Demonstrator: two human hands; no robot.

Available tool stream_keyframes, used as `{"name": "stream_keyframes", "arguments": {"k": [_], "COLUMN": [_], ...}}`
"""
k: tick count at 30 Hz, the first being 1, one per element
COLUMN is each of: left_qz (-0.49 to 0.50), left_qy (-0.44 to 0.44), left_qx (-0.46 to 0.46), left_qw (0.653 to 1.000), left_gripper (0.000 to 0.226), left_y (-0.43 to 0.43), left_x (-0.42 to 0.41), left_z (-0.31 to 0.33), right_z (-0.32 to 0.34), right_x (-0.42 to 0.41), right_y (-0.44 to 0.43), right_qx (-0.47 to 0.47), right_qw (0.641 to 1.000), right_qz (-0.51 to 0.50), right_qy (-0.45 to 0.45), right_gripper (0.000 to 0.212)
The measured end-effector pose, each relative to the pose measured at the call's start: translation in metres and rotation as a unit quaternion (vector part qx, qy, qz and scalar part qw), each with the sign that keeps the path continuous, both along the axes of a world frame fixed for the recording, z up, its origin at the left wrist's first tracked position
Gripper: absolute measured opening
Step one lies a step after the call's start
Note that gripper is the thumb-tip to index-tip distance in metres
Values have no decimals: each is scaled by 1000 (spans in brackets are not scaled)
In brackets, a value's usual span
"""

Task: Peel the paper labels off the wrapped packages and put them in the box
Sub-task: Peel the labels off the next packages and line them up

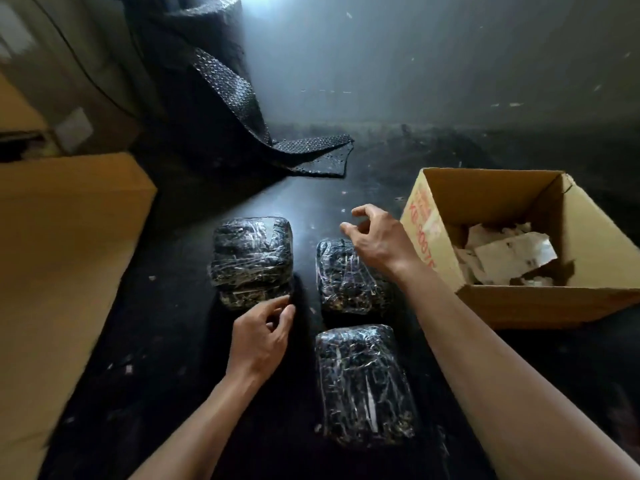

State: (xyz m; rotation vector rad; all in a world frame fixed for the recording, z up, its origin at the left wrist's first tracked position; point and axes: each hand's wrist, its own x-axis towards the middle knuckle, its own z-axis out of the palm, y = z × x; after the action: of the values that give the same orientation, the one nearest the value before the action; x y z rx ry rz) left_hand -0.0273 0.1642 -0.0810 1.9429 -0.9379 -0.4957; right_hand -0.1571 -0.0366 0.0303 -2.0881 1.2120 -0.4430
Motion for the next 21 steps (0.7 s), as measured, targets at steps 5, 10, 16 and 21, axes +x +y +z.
{"name": "stream_keyframes", "arguments": {"k": [5, 10, 16, 21], "left_qz": [46, 29, -11, -53], "left_qy": [-95, -154, -199, -196], "left_qx": [87, 176, 284, 349], "left_qw": [991, 972, 938, 915], "left_gripper": [34, 50, 67, 71], "left_y": [50, 61, 62, 68], "left_x": [75, 130, 157, 163], "left_z": [-38, -76, -99, -111], "right_z": [-57, -106, -133, -138], "right_x": [68, 107, 126, 130], "right_y": [36, 54, 58, 56], "right_qx": [105, 173, 170, 157], "right_qw": [994, 983, 985, 987], "right_qz": [4, -4, -19, -18], "right_qy": [28, 56, 17, -40], "right_gripper": [72, 93, 93, 85]}}
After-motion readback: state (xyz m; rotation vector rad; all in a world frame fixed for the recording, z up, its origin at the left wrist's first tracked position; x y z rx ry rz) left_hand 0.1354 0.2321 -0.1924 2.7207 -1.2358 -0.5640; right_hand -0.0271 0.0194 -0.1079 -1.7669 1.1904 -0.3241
